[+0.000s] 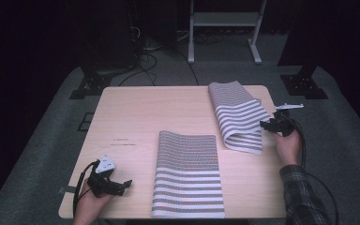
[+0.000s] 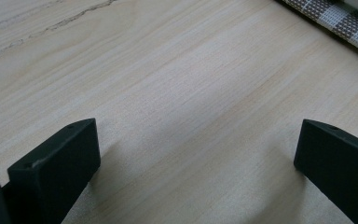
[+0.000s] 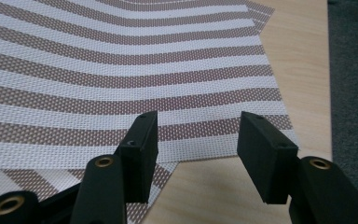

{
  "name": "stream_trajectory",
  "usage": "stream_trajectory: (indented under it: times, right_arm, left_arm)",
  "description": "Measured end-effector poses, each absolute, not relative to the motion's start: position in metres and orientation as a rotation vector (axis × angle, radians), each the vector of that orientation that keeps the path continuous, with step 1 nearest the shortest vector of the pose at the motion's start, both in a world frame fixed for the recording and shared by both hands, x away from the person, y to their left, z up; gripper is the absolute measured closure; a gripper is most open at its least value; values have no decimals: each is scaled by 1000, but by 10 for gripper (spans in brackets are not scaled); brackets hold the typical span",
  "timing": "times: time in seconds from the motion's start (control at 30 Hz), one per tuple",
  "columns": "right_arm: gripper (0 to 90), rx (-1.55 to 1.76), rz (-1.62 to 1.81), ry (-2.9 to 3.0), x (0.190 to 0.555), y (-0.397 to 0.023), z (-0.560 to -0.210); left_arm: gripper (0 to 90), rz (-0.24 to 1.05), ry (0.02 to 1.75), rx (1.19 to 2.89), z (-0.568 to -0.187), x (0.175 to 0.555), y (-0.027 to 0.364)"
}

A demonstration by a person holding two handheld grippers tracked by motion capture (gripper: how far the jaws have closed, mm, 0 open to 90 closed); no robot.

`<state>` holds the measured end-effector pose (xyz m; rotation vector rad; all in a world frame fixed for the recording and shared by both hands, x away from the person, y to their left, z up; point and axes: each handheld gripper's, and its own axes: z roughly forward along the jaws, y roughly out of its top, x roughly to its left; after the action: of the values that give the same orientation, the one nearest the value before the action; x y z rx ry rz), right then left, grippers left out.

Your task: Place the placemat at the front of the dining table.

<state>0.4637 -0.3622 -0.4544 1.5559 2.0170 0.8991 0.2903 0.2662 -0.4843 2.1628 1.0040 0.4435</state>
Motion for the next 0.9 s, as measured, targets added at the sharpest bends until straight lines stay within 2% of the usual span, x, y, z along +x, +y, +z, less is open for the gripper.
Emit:
stream_trajectory:
  times: [0.4,0.53,0.7,0.8,0.9]
  right_arm:
    - [473,1581,870,1995,477,-357,-476]
    - [582,1558,892,1994,474,-354,-477]
    - [652,1555,882,1993,472,-350,-477]
    - [758,1521,863,2003,469,-344,-476]
    - [796,1492,817,2001,467,-337,-476]
  left_arm:
    - [0,436,991,2169,-484,288,266]
    - [0,432,983,2174,-484,288,266]
    - [0,432,980,2174,-484,287,266]
    - [0,432,979,2173,-484,287,266]
    - [0,429,979,2177,-484,286,266]
